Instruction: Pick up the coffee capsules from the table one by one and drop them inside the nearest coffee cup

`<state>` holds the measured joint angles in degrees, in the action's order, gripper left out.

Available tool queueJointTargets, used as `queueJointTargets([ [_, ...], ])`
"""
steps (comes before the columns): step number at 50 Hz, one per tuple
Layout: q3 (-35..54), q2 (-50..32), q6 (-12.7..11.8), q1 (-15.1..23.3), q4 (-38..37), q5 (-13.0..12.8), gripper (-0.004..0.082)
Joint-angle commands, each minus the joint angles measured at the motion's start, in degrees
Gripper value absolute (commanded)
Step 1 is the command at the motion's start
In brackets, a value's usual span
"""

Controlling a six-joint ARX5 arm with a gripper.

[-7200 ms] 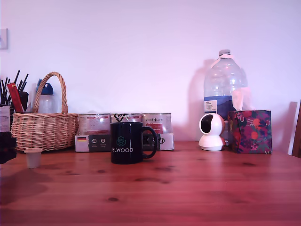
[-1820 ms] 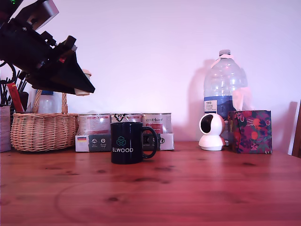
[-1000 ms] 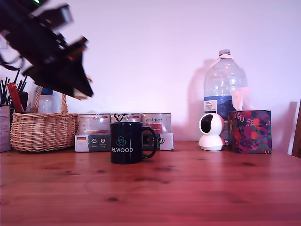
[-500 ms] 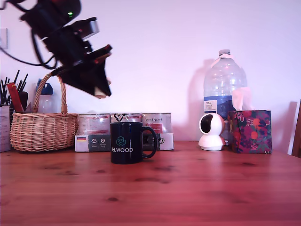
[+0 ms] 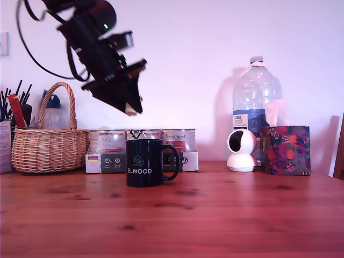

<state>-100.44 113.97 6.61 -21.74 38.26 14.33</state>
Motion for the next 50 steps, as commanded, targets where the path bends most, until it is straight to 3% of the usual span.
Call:
queueJointTargets([
  [1, -1.84, 2.97, 0.55, -0.26, 0.66, -0.26, 0.0146],
  [20, -7.91, 9.92, 1.16, -1.33, 3.30, -1.97, 0.0146],
  [50, -7.91, 10.21, 2.43, -1.60, 1.53, -1.92, 0.0146],
])
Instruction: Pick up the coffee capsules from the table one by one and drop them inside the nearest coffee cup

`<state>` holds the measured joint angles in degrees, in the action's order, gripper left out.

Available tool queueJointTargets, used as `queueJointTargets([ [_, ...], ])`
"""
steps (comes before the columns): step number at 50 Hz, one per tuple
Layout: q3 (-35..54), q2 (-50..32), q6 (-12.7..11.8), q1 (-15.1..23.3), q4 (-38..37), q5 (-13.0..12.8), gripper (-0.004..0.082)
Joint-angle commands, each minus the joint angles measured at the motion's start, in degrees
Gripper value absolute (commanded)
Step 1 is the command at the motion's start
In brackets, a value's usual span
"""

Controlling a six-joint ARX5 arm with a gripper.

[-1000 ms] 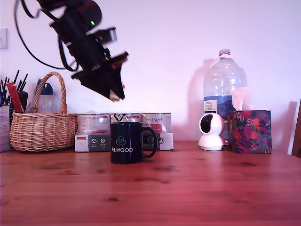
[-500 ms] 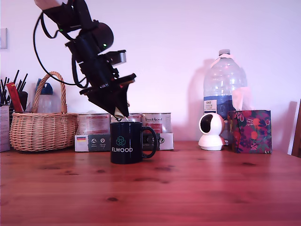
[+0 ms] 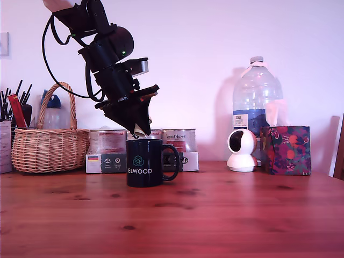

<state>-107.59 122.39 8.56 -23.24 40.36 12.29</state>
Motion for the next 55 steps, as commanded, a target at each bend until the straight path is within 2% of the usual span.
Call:
queueJointTargets([
  [1, -0.76, 1.79, 0.44, -0.07, -0.72, 0.11, 0.0146],
  [14, -0.76, 1.79, 0.39, -0.02, -1.20, 0.11, 0.0146],
  [16, -0.76, 1.79, 0.24, -0.02, -1.16, 0.26, 0.0167],
  [18, -0.76, 1.79, 0.22, -0.02, -1.22, 0.31, 0.0265],
  [23, -0.76, 1.79, -0.48, -0.02, -1.16, -0.02, 0.0713],
  [24, -0.76, 1.79, -1.51, -0.02, -1.14, 0.07, 0.0775],
  [25, -0.76, 1.79, -1.42, -0.02, -1.03, 0.09, 0.0806],
  [27, -0.76, 1.79, -1.42, -0.02, -0.61, 0.55, 0.0776],
  [28, -0.76, 1.79, -0.59, -0.02, -0.55, 0.68, 0.0775],
  [41, -0.87, 1.62, -0.59, -0.17, 0.04, 0.70, 0.0773],
  [45, -0.87, 1.16, -0.63, -0.17, 0.94, 0.74, 0.0710],
  [49, -0.87, 0.09, -0.61, -0.17, 1.95, 0.74, 0.0537],
  [55, -0.87, -1.97, -0.63, -0.17, 2.91, 1.01, 0.0119],
])
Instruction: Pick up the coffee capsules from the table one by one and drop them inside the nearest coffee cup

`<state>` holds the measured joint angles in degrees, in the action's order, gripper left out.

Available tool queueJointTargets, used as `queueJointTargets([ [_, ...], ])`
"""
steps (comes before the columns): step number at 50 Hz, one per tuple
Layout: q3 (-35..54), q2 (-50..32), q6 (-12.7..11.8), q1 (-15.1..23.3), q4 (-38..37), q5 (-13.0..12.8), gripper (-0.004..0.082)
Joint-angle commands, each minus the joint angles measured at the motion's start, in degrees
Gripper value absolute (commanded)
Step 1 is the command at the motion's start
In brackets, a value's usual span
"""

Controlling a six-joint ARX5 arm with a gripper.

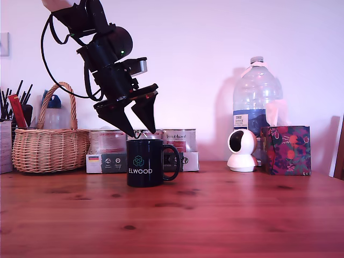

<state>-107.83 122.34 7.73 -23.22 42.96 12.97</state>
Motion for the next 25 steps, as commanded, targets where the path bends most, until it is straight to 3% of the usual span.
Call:
queueJointTargets([
  [1, -0.63, -2.45, 0.22, -0.20, 0.63, 0.35, 0.0043],
  [3, -0.63, -3.23, 0.22, -0.20, 1.14, 0.55, -0.0035],
  [25, -0.61, -15.06, -1.86, -0.20, 5.53, 1.11, -0.0014],
])
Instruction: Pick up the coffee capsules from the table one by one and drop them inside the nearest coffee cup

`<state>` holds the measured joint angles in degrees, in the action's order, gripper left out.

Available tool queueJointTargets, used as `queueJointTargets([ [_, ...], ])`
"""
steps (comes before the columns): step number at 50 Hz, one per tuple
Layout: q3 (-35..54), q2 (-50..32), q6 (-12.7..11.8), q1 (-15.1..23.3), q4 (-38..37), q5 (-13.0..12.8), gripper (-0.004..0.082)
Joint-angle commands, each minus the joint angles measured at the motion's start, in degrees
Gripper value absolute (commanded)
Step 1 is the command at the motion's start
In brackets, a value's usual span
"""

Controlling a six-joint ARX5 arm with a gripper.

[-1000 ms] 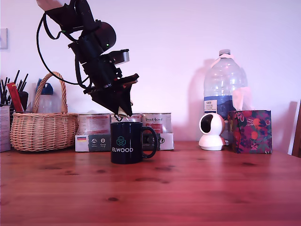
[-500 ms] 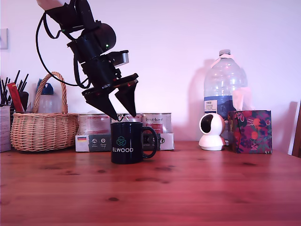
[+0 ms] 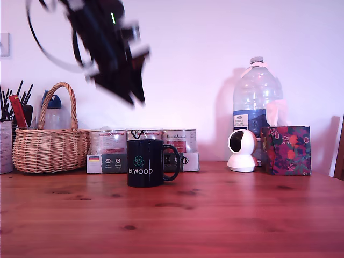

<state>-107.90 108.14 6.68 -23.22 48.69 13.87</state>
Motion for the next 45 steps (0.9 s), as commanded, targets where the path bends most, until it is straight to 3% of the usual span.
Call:
queueJointTargets([
  [1, -0.55, -1.62, -0.83, -0.20, -0.15, 0.20, -0.0014],
  [12, 0.48, -9.05, -1.11, -0.17, 0.74, -1.70, -0.0014],
  [21, 7.74, -17.14, -1.49, -0.13, -3.21, -4.26, -0.0015],
  [32, 23.47, -28.55, -2.40, 1.92, -11.17, -6.27, -0.0015],
  [38, 34.29, -35.71, -5.22, 3.67, -16.20, -7.63, -0.0014],
  [45, 46.18, -43.39, -6.29, 6.80, -22.97, -7.72, -0.0014],
])
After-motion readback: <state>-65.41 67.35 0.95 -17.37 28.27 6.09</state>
